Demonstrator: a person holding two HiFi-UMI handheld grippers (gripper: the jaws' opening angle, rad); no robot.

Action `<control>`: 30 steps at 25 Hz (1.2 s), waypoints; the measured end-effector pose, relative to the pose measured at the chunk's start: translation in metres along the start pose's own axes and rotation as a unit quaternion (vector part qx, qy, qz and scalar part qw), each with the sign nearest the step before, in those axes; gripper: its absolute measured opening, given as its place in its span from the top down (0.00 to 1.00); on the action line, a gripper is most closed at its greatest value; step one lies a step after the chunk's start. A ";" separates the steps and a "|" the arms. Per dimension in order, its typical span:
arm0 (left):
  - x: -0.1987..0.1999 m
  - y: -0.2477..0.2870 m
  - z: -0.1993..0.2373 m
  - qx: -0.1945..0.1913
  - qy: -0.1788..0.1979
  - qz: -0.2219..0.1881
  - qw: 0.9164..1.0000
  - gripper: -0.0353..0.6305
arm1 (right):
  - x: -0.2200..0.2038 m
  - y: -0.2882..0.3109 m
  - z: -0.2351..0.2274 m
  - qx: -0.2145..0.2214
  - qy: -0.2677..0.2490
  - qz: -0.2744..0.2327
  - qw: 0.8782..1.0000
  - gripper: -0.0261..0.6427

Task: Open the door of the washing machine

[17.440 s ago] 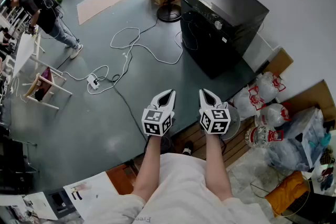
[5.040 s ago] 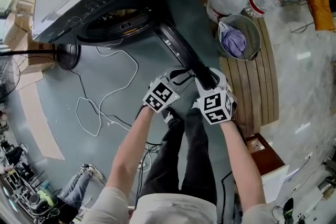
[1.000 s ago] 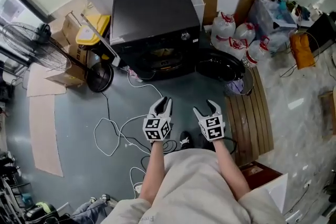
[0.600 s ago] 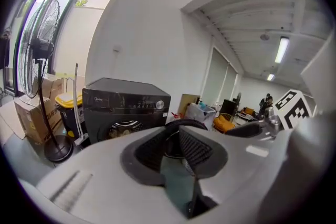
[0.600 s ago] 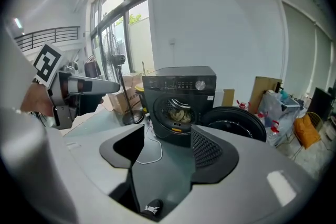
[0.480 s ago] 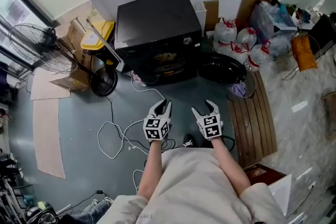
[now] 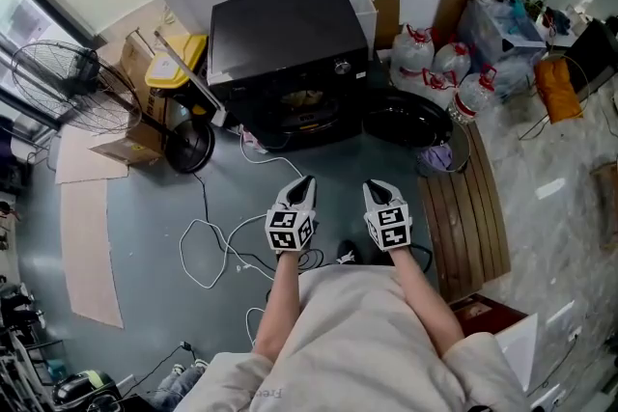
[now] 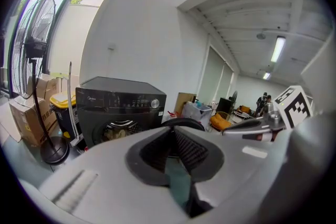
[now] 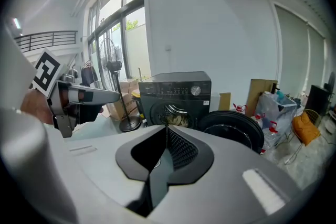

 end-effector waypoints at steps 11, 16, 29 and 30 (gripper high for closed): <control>0.000 -0.003 0.004 0.009 -0.009 -0.004 1.000 0.86 | -0.003 -0.001 -0.001 0.001 -0.018 0.008 1.000 0.96; -0.004 -0.008 0.009 0.021 -0.016 -0.004 1.000 0.86 | -0.004 -0.001 -0.003 0.000 -0.014 0.008 1.000 0.96; -0.010 -0.008 0.006 0.018 -0.012 0.010 1.000 0.86 | -0.012 -0.010 -0.007 -0.013 -0.004 0.011 1.000 0.96; -0.010 -0.008 0.005 0.017 -0.011 0.011 1.000 0.86 | -0.013 -0.010 -0.008 -0.015 -0.004 0.010 1.000 0.96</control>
Point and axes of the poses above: the fingertips, and each gripper's own axes: y forward along the fingers, z to its left, x out of its top, the point moved 6 cm from there along -y, backward along the fingers, and after that the axes turned 1 degree about -x, right-handed, at the moved point
